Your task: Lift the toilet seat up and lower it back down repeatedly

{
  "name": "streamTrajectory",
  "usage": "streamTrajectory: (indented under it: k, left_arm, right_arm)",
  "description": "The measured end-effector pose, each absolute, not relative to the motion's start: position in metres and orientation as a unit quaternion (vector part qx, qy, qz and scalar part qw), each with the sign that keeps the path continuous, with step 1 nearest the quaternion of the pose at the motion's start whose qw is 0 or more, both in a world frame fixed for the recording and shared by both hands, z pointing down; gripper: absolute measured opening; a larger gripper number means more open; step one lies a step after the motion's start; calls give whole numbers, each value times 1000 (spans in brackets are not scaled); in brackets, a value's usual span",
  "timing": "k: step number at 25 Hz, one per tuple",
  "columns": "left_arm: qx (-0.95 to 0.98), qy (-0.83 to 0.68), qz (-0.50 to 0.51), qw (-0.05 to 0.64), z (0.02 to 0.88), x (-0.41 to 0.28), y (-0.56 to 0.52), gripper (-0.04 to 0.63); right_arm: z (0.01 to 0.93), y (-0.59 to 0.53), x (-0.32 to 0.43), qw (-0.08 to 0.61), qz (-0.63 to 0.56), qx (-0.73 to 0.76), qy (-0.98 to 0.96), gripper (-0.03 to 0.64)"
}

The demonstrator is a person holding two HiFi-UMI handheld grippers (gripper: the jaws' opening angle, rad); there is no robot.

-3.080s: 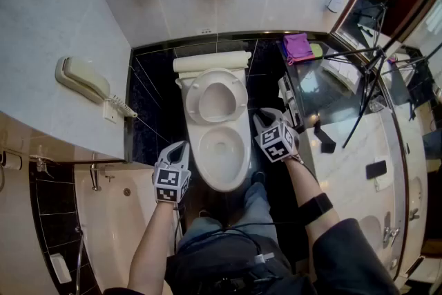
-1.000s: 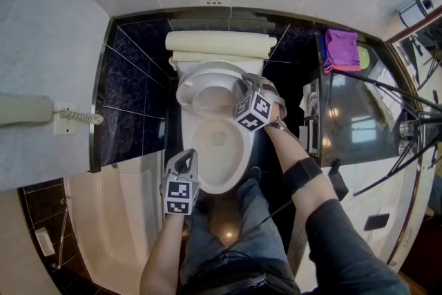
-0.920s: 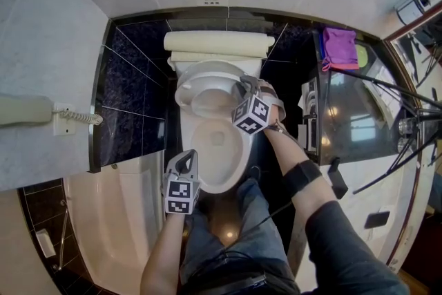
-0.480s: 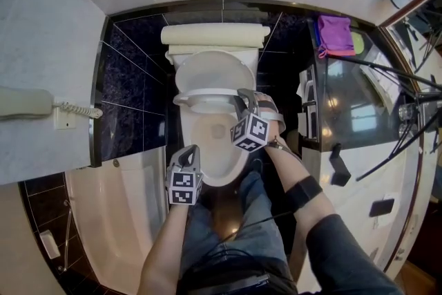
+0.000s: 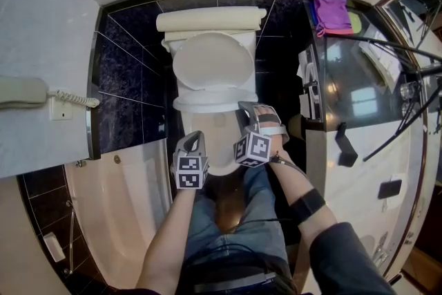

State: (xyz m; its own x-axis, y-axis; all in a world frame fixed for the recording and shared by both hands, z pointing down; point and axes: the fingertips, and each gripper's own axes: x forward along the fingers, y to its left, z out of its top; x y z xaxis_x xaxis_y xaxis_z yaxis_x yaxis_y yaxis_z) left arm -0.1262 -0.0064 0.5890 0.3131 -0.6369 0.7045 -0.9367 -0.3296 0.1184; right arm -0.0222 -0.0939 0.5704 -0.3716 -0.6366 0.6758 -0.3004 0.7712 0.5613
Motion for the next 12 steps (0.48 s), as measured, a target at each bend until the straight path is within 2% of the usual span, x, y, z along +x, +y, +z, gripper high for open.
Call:
streamTrajectory:
  k: [12]
  left_arm:
    - [770,-514,273,260,624,-134,14,0]
  right_arm:
    - [603,-14,-19,511,-196,278,-790,86]
